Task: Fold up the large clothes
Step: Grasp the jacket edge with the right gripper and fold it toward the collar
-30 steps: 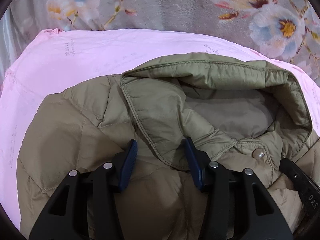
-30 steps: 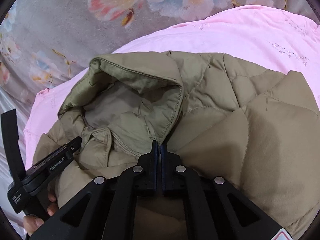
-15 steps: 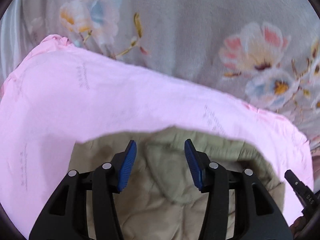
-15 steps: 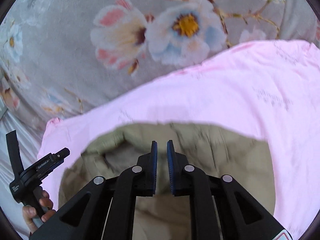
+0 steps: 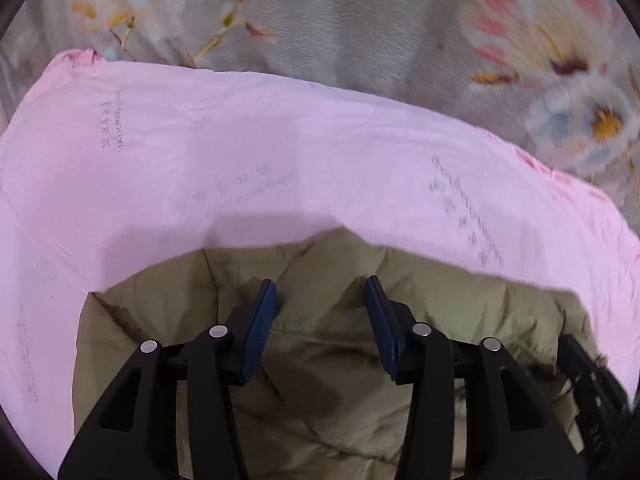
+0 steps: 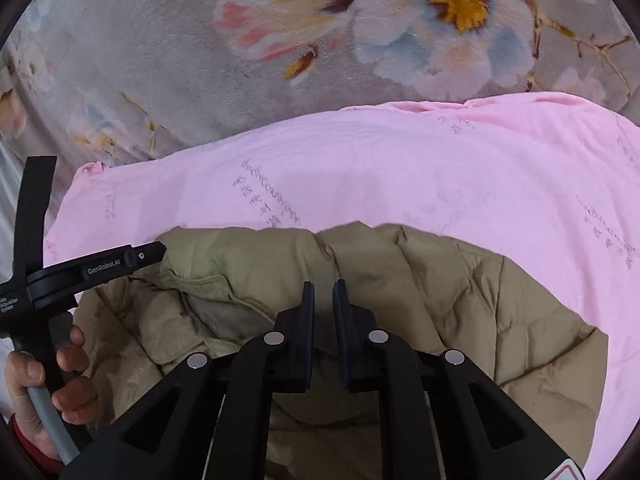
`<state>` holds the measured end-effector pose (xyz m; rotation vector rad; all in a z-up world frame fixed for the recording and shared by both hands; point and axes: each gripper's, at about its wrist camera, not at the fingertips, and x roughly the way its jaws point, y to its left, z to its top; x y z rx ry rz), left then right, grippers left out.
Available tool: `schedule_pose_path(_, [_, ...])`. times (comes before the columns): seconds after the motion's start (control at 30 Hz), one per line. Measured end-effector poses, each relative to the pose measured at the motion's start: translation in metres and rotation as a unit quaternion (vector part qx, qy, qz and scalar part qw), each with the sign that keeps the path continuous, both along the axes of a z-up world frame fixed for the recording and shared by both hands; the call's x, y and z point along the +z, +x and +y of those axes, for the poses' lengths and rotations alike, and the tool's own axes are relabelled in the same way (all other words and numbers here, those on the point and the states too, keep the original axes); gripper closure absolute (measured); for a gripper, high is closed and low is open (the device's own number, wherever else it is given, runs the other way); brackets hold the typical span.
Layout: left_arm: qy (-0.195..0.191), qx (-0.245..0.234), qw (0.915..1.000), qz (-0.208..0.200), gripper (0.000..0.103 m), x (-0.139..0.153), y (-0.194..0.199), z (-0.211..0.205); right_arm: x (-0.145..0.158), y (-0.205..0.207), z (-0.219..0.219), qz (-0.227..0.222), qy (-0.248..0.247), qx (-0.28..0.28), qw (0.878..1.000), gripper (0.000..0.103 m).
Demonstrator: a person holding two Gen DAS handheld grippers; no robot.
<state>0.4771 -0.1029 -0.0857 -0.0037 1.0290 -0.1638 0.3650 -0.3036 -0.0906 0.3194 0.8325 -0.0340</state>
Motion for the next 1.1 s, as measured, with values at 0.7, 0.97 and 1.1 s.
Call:
schedule_pose_path(0.7, [0.066, -0.008, 0.9945, -0.081, 0.059, -0.033, -0.033, -0.015, -0.038, -0.007, -0.016, 0.006, 0.023, -0.043, 0.999, 0.103])
schedule_pose_path(0.97, [0.086, -0.01, 0.9926, -0.085, 0.059, -0.035, -0.035, -0.02, -0.04, -0.005, -0.014, 0.008, 0.004, -0.046, 0.999, 0.103])
schedule_pose_path(1.1, [0.098, -0.011, 0.9913, -0.087, 0.059, -0.036, -0.034, -0.023, -0.041, -0.004, -0.012, 0.01, -0.004, -0.047, 0.999, 0.103])
